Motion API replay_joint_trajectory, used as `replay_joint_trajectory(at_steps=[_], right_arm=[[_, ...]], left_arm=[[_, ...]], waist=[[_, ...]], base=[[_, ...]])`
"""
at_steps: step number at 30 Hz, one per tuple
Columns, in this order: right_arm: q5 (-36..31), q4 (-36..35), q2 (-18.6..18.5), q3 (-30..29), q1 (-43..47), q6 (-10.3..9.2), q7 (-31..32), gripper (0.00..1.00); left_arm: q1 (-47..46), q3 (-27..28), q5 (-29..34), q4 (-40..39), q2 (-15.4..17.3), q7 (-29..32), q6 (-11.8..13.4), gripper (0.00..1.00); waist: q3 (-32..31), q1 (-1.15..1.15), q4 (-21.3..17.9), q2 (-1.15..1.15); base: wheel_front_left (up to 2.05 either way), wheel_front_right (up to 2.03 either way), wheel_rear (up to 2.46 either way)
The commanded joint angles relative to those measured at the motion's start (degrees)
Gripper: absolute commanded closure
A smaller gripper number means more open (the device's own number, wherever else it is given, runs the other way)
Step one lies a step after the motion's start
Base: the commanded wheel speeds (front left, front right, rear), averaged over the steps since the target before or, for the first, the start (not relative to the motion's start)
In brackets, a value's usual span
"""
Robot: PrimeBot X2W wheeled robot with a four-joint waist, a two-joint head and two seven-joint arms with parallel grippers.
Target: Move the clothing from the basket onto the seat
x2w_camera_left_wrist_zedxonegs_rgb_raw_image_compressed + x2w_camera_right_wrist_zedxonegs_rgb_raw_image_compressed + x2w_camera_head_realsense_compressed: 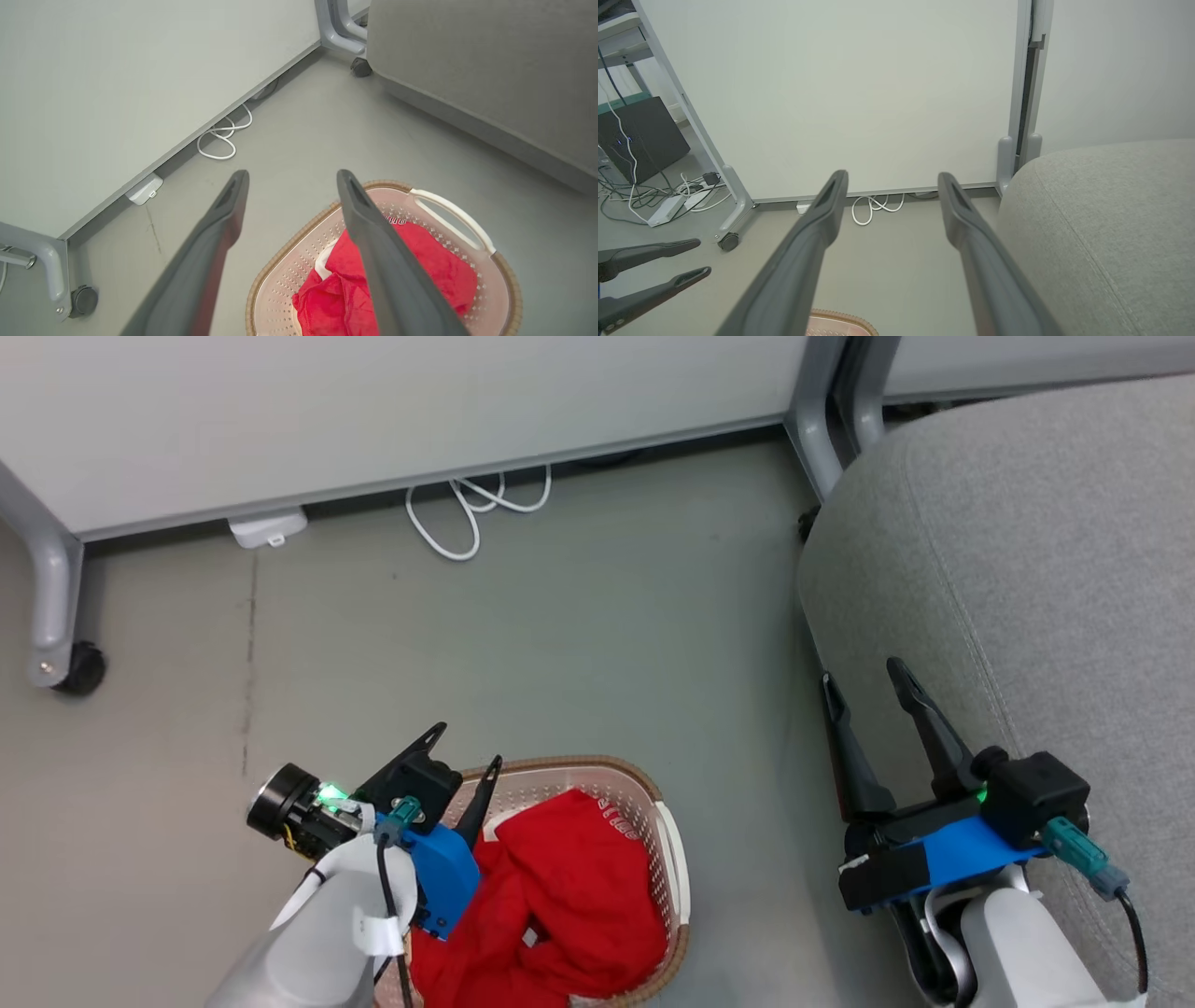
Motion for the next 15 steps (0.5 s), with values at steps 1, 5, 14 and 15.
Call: replay_joint_trajectory(at_steps=[1, 5, 14, 15], right_arm=[[-0.23, -0.35, -0.26, 0.11, -1.67, 0.03, -0.2, 0.0], [-0.08, -0.84, -0.25, 0.05, -3.52, 0.03, -0.2, 0.0], [0.42, -2.5, -0.23, 0.76, -7.68, 0.03, -0.2, 0.0], [0.38, -2.66, -0.24, 0.79, -8.21, 0.03, -0.2, 0.0]], left_arm=[[-2.59, -2.48, -0.78, 1.98, 0.61, -0.17, -0.04, 0.0], [-6.32, -9.91, -2.35, 7.51, 0.92, 0.71, -0.04, 0.0], [-12.91, -26.57, -5.25, 13.81, 2.45, 4.04, -0.05, 0.0], [-13.38, -28.13, -5.77, 14.31, 2.63, 4.91, -0.05, 0.0]], waist=[[4.18, 0.0, -2.49, 0.0], [7.86, 0.0, -3.88, 0.0], [16.14, 0.0, -6.12, 0.0], [17.0, 0.0, -6.29, 0.0]], base=[[0.0, 0.0, 0.0], [0.0, 0.0, 0.0], [0.0, 0.0, 0.0], [0.0, 0.0, 0.0]])
